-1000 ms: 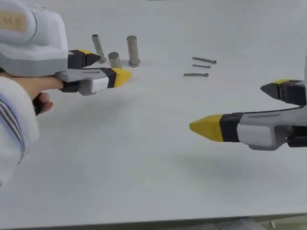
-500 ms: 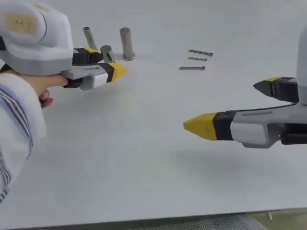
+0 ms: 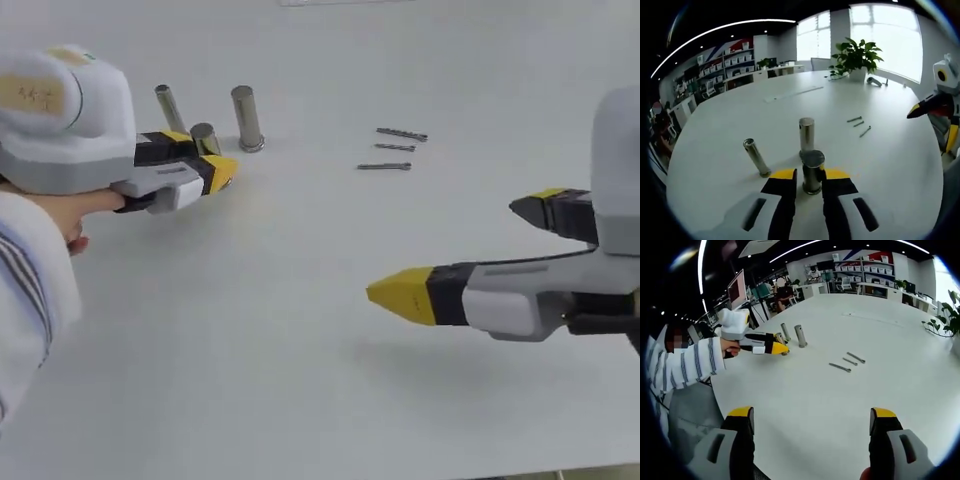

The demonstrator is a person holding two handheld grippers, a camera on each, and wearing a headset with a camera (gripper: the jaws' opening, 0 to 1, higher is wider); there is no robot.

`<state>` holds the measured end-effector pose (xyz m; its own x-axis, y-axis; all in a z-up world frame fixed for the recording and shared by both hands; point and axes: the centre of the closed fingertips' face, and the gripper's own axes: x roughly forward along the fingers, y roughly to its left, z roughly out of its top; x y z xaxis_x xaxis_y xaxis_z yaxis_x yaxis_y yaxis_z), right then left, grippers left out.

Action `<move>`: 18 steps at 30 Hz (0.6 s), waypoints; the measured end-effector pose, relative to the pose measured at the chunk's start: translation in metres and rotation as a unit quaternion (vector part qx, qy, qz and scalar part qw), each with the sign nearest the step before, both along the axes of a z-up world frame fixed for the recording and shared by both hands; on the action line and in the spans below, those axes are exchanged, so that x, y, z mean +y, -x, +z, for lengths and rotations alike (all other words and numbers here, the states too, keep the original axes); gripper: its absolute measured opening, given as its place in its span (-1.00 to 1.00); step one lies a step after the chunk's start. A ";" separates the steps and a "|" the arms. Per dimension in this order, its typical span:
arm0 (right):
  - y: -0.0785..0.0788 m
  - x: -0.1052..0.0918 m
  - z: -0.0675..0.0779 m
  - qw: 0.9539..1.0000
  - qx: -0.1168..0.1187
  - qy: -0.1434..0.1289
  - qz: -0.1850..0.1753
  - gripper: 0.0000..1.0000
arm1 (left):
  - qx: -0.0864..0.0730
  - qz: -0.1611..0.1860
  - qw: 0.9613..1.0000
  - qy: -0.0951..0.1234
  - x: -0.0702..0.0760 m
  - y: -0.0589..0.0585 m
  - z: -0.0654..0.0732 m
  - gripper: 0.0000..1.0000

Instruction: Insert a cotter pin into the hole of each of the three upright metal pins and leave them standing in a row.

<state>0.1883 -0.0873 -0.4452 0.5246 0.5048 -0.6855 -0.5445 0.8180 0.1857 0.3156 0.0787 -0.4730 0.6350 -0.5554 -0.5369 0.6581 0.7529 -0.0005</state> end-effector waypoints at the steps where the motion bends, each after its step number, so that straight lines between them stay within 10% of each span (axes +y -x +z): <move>1: 0.000 0.001 0.000 1.000 -0.001 0.000 0.002 0.90 | 0.002 -0.002 1.000 0.001 -0.001 0.000 -0.001 -0.71; 18: 0.001 0.005 0.008 1.000 -0.011 -0.003 0.008 0.89 | -0.001 0.026 0.999 0.025 0.001 -0.004 -0.002 -0.81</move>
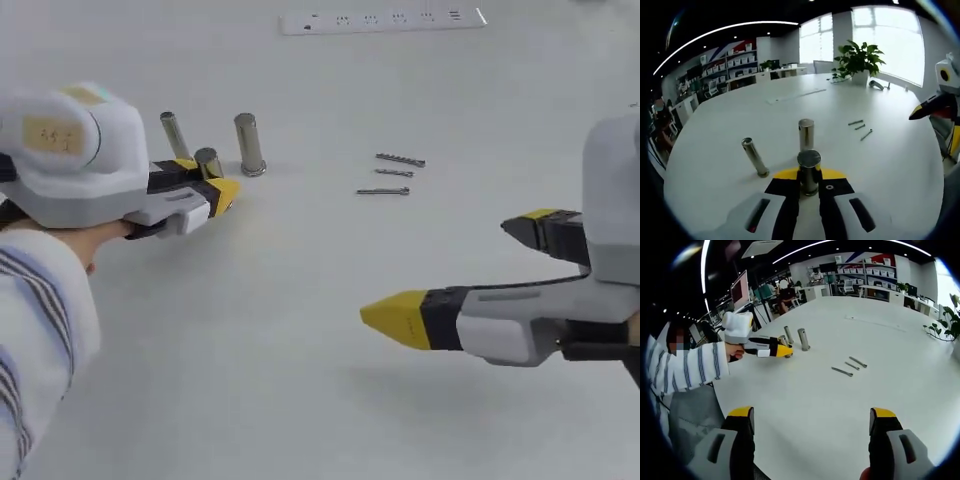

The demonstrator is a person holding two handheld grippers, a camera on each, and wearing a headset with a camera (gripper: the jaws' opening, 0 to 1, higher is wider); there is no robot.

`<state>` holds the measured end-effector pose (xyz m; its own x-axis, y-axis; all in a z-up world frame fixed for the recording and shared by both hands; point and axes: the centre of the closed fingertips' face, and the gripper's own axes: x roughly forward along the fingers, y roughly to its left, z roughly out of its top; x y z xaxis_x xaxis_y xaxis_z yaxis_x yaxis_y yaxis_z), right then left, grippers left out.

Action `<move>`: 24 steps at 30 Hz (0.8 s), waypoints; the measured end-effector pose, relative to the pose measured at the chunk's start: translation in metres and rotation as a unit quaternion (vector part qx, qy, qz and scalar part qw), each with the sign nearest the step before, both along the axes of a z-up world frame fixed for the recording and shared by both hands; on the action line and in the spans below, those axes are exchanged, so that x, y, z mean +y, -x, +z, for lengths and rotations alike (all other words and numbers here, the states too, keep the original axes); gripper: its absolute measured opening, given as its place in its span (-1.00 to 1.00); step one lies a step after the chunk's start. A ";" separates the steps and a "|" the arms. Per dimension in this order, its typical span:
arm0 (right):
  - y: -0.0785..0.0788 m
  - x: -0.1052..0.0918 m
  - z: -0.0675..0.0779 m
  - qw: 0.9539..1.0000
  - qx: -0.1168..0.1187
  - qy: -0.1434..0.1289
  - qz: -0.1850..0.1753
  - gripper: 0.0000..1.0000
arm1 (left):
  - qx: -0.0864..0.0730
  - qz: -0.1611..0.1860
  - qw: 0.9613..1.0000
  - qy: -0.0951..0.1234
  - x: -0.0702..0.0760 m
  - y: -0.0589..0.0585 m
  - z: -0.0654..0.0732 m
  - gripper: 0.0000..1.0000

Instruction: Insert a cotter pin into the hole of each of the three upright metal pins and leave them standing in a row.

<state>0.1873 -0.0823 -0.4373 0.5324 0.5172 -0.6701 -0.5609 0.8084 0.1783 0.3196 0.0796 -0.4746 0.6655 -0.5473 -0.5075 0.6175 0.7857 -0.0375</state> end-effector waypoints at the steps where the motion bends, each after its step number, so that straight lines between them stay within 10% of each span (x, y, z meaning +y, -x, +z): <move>1: 0.000 0.000 0.001 1.000 -0.001 0.000 0.000 0.89 | -0.004 -0.004 1.000 -0.005 0.000 -0.001 0.000 -0.81; 16: 0.000 -0.003 0.013 1.000 -0.020 -0.010 0.001 0.88 | -0.034 0.005 0.999 0.033 0.006 0.007 0.044 -0.82; 24: 0.000 -0.004 0.015 1.000 -0.026 -0.016 -0.002 0.88 | -0.039 -0.003 0.999 0.017 0.009 0.032 0.050 -0.82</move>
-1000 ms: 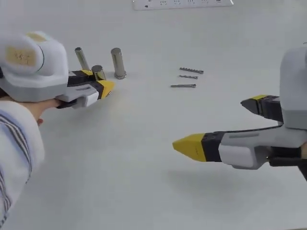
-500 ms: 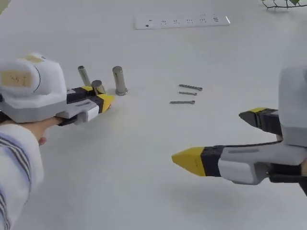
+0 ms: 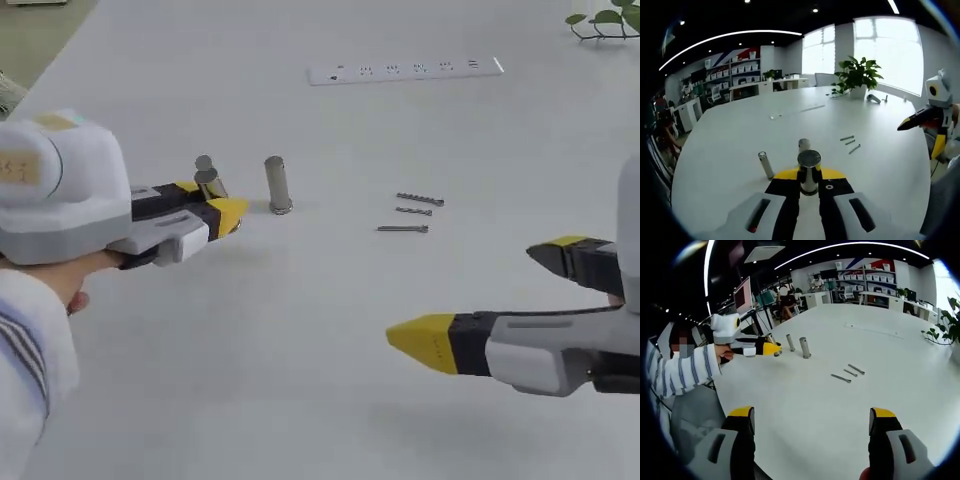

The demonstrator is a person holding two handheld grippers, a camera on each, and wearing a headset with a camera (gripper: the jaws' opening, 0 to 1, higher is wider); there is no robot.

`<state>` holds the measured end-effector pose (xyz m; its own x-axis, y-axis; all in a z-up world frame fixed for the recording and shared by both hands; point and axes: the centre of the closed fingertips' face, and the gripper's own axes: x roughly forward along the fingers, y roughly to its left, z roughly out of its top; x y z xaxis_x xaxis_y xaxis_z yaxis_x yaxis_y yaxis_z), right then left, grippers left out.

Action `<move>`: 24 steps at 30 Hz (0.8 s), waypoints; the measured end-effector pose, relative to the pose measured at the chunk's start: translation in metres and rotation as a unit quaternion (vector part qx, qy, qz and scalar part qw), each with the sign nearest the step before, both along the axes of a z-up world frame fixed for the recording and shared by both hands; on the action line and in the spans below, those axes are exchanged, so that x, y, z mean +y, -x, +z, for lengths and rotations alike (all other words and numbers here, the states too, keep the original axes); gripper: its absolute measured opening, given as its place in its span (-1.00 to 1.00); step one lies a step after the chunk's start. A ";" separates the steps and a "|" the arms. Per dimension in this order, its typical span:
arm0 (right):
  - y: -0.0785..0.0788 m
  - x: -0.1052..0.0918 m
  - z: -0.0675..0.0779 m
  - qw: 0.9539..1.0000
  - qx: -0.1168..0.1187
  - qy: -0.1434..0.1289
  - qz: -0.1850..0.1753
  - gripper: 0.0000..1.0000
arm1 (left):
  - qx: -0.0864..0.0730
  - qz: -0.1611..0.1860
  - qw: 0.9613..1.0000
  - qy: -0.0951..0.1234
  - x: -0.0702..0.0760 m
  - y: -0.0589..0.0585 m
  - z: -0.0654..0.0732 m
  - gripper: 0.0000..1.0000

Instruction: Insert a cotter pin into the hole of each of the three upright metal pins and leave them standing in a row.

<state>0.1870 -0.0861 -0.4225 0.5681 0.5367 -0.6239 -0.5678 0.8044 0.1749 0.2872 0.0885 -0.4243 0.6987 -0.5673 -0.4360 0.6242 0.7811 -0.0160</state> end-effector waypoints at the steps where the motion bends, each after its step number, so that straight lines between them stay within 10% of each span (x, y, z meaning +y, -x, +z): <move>1: 0.000 0.000 0.000 1.000 -0.001 0.000 0.001 0.88 | -0.002 -0.002 1.000 -0.011 0.001 0.003 -0.001 -0.82; 24: 0.001 0.011 0.005 1.000 -0.008 -0.006 0.025 0.87 | 0.002 -0.019 1.000 0.005 -0.019 0.060 -0.002 -0.82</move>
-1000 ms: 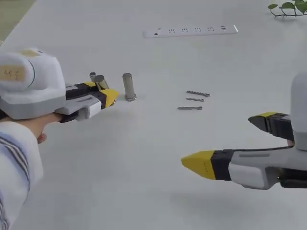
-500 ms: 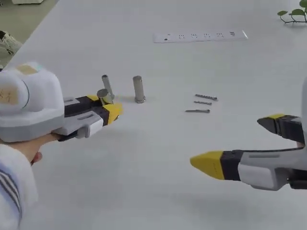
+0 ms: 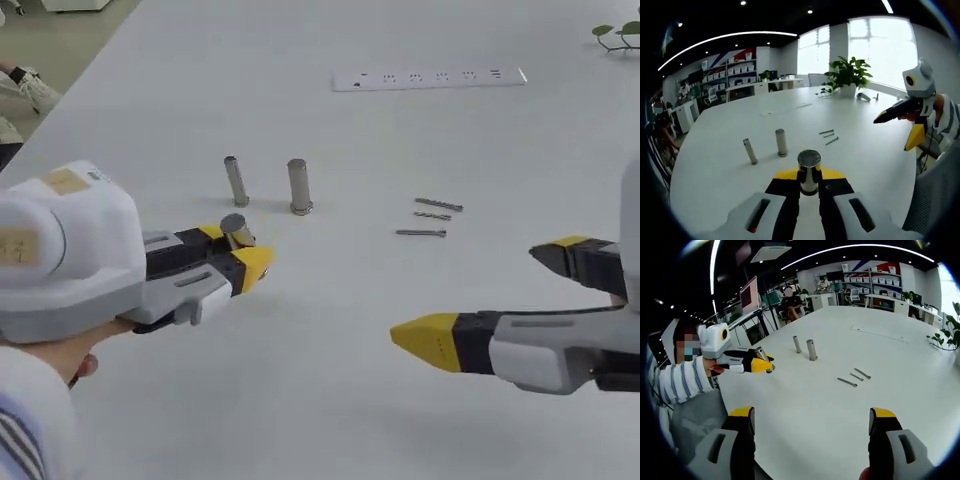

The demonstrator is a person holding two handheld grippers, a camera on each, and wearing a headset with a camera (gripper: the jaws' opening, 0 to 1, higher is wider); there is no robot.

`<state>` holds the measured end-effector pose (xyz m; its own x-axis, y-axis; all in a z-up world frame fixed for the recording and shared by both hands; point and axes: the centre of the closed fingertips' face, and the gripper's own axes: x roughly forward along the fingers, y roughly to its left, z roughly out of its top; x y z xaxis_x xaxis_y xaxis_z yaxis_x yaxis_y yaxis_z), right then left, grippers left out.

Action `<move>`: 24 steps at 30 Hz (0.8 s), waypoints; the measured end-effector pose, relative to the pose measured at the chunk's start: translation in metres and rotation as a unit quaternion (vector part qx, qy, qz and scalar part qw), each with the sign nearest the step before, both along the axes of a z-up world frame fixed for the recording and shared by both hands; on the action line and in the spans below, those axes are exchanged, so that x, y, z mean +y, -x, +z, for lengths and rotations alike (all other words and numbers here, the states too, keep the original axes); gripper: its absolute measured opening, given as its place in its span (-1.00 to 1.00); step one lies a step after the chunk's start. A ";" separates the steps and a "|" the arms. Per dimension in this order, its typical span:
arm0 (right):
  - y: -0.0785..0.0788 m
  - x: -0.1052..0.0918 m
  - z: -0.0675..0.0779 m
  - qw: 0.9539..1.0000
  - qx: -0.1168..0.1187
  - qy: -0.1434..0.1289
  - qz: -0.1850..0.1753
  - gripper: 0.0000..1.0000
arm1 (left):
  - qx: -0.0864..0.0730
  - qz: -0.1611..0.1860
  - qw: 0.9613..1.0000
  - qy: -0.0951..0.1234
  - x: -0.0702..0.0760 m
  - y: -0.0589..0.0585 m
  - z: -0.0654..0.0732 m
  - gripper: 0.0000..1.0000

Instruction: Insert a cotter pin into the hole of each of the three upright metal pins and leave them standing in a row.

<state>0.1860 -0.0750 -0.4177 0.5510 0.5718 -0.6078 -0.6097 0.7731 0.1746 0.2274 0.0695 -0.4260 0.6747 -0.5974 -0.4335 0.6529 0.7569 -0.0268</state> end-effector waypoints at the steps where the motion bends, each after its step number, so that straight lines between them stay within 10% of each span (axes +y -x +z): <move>1: 0.000 0.000 0.000 1.000 -0.001 0.000 0.000 0.87 | 0.001 -0.002 1.000 -0.002 -0.001 0.002 -0.002 -0.82; 24: 0.002 -0.004 0.001 1.000 0.001 -0.021 -0.019 0.86 | 0.020 -0.048 0.998 -0.022 -0.017 0.020 -0.030 -0.81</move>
